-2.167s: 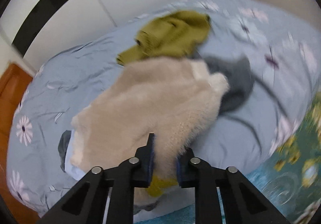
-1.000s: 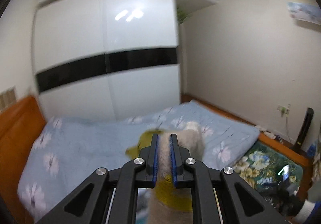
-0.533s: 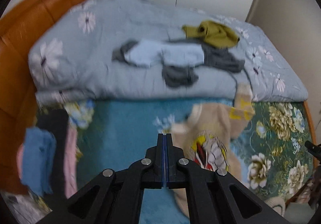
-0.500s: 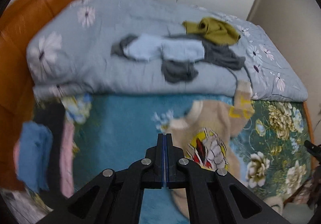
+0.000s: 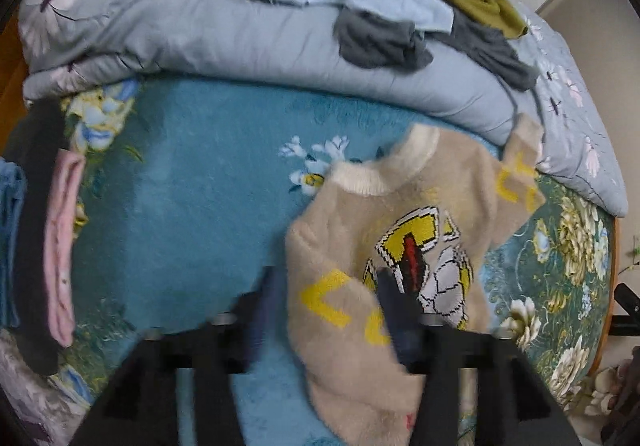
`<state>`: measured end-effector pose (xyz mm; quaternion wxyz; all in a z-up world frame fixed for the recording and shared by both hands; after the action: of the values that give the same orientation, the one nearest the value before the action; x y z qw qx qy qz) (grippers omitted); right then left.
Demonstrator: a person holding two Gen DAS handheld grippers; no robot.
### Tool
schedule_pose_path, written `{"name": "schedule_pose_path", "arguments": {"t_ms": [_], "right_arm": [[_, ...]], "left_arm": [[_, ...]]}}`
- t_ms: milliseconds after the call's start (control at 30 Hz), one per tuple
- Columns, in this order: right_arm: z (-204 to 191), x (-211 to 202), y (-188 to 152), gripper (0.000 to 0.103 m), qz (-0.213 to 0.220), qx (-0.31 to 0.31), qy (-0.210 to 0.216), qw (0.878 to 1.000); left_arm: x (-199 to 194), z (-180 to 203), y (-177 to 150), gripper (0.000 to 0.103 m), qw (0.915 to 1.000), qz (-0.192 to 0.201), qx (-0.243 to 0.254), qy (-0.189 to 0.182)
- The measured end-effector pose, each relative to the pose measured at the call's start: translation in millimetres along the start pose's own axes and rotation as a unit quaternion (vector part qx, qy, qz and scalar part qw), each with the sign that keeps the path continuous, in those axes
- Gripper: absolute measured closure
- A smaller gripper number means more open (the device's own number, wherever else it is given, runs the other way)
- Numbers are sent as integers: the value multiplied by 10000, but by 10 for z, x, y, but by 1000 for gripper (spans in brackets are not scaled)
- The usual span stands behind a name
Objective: Fold clothes
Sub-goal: 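Lower the sweater onto the teal blanket while the right gripper grasps its hem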
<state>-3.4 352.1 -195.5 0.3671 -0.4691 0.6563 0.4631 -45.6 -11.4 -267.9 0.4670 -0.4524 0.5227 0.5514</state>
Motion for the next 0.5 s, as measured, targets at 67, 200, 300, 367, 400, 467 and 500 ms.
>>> {"name": "schedule_pose_path", "arguments": {"t_ms": [67,200,300,367,400,467,500], "right_arm": [[-82,198,112,0,-258,-263,-81,9993],[-169,558,317,0,-733,-648,-207,9950],[-225,830,471,0,-1047,-911,-313,9898],[-267,985,585,0,-1161,-1101,-386,9864],[-292,1048,649,0,-1162,-1206,-424,9850],[-331,1187,785,0,-1204,-1350,-383,9828],[-343,1266,857,0,-1248,-1406,-342,9816]], "left_arm": [[192,27,10,38,9998,-155,65,92],[589,8,38,37,9986,-505,-70,133],[848,-43,59,37,9967,-735,-341,100],[1010,-70,66,37,9947,-893,-511,53],[1077,-78,72,37,9940,-940,-564,27],[1190,-92,80,39,9926,-1024,-647,-26],[1234,-98,83,40,9920,-1061,-679,-53]]}}
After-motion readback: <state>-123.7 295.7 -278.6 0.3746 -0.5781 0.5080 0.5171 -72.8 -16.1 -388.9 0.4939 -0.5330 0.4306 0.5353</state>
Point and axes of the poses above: each gripper's, at about its wrist camera, not at the fingertips, and x roughly the way its jaws point, z to its right, y to its top, the point moved 4 cm from there along x, roughly the way its jaws point, and after that the axes turned 7 degrees about y, right-handed, at the moved point
